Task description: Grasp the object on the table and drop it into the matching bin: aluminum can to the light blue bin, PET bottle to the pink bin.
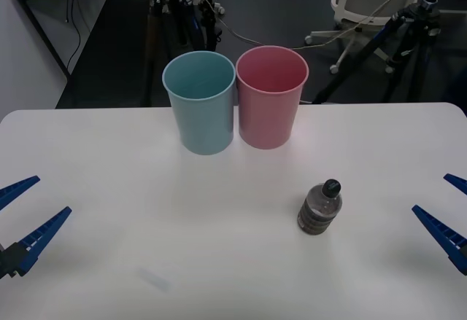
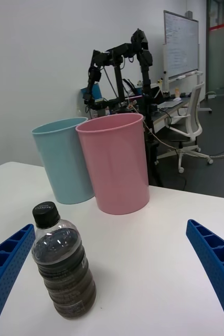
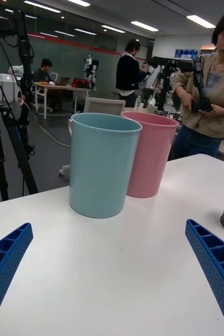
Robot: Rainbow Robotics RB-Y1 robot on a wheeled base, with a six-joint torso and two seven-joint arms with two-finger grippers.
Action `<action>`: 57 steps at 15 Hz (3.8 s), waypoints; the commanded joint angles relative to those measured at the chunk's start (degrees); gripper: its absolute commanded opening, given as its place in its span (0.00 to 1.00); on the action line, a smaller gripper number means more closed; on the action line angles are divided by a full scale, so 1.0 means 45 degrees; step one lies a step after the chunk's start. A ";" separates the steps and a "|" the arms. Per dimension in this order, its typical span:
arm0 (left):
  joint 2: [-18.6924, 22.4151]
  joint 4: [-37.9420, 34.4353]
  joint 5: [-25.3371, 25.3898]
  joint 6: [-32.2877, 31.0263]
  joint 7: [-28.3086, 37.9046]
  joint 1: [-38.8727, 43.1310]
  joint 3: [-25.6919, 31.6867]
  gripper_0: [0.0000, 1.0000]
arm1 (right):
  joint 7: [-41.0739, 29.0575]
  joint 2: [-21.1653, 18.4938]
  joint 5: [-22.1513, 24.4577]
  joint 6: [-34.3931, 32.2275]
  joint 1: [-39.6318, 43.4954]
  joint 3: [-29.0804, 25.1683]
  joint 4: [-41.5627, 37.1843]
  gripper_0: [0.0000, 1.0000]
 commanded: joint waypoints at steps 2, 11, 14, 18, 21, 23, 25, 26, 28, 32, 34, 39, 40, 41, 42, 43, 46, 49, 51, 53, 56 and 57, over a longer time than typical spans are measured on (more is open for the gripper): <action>0.0000 0.0000 0.0000 0.0000 0.0000 0.0000 0.0000 1.00 | 0.0039 0.0326 0.0161 -0.0050 -0.0011 0.0202 0.0349 1.00; 0.0000 0.0000 0.0000 0.0000 0.0000 0.0000 0.0000 1.00 | 0.2637 0.0111 -0.0074 -0.0362 0.1122 0.0671 -0.0100 1.00; 0.0000 0.0000 0.0000 0.0000 0.0000 0.0000 0.0000 1.00 | 0.3750 0.0111 -0.0054 -0.0577 0.1513 0.0983 -0.0100 1.00; 0.0000 0.0000 0.0000 0.0000 0.0000 0.0000 0.0000 1.00 | 0.4102 0.0111 0.0024 -0.0480 0.1532 0.1784 0.0525 1.00; 0.0000 0.0000 0.0000 0.0000 0.0000 0.0000 0.0000 1.00 | 0.4336 0.0092 -0.0152 0.0106 0.1376 0.2741 0.1033 1.00; 0.0000 0.0000 0.0000 0.0000 0.0000 0.0000 0.0000 1.00 | 0.4609 0.0013 -0.0230 0.0575 0.1063 0.3327 0.1482 1.00; 0.0000 0.0000 0.0000 0.0000 0.0000 0.0000 0.0000 1.00 | 0.5176 -0.0162 -0.0406 0.0731 0.0692 0.4010 0.2166 1.00; 0.0000 0.0000 0.0000 0.0000 0.0000 0.0000 0.0000 1.00 | 0.5840 -0.0260 -0.0679 0.0907 0.0477 0.4382 0.2537 1.00; 0.0000 0.0000 0.0000 0.0000 0.0000 0.0000 0.0000 1.00 | 0.6816 -0.0631 -0.1480 0.1239 -0.0187 0.5358 0.3494 1.00; 0.0000 0.0000 0.0000 0.0000 0.0000 0.0000 0.0000 1.00 | 0.8027 -0.1002 -0.2769 0.2177 -0.1085 0.7096 0.4431 1.00; 0.0000 0.0000 0.0000 0.0000 0.0000 0.0000 0.0000 1.00 | 0.8184 -0.1022 -0.3101 0.2684 -0.1515 0.7682 0.4568 1.00; 0.0000 0.0000 0.0000 0.0000 0.0000 0.0000 0.0000 1.00 | 0.8516 -0.0983 -0.3882 0.3720 -0.2277 0.8776 0.4666 1.00; 0.0000 0.0000 0.0000 0.0000 0.0000 0.0000 0.0000 1.00 | 0.8555 -0.0963 -0.3980 0.3895 -0.2355 0.8932 0.4666 1.00; 0.0000 0.0000 0.0000 0.0000 0.0000 0.0000 0.0000 1.00 | 0.8613 -0.0904 -0.4000 0.3973 -0.2452 0.8991 0.4666 1.00; 0.0000 0.0000 0.0000 0.0000 0.0000 0.0000 0.0000 1.00 | 0.8711 -0.0787 -0.4000 0.4110 -0.2550 0.9010 0.4666 1.00; 0.0000 0.0000 0.0000 0.0000 0.0000 0.0000 0.0000 1.00 | 0.8789 -0.0690 -0.4000 0.4247 -0.2609 0.9030 0.4685 1.00; 0.0000 0.0000 0.0000 0.0000 0.0000 0.0000 0.0000 1.00 | 0.9063 -0.0475 -0.4000 0.4677 -0.2862 0.9128 0.4666 1.00; 0.0000 0.0000 0.0000 0.0000 0.0000 0.0000 0.0000 1.00 | 0.9277 -0.0358 -0.4000 0.5106 -0.3155 0.9147 0.4685 1.00; 0.0000 0.0000 0.0000 0.0000 0.0000 0.0000 0.0000 1.00 | 0.9395 -0.0279 -0.4000 0.5458 -0.3331 0.9186 0.4685 1.00; 0.0000 0.0000 0.0000 0.0000 0.0000 0.0000 0.0000 1.00 | 0.9492 -0.0182 -0.4000 0.5614 -0.3429 0.9186 0.4685 1.00; 0.0000 0.0000 0.0000 0.0000 0.0000 0.0000 0.0000 1.00 | 0.9531 -0.0065 -0.4000 0.5829 -0.3605 0.9186 0.4685 1.00; 0.0000 0.0000 0.0000 0.0000 0.0000 0.0000 0.0000 1.00 | 0.9531 -0.0045 -0.4000 0.5829 -0.3624 0.9206 0.4685 1.00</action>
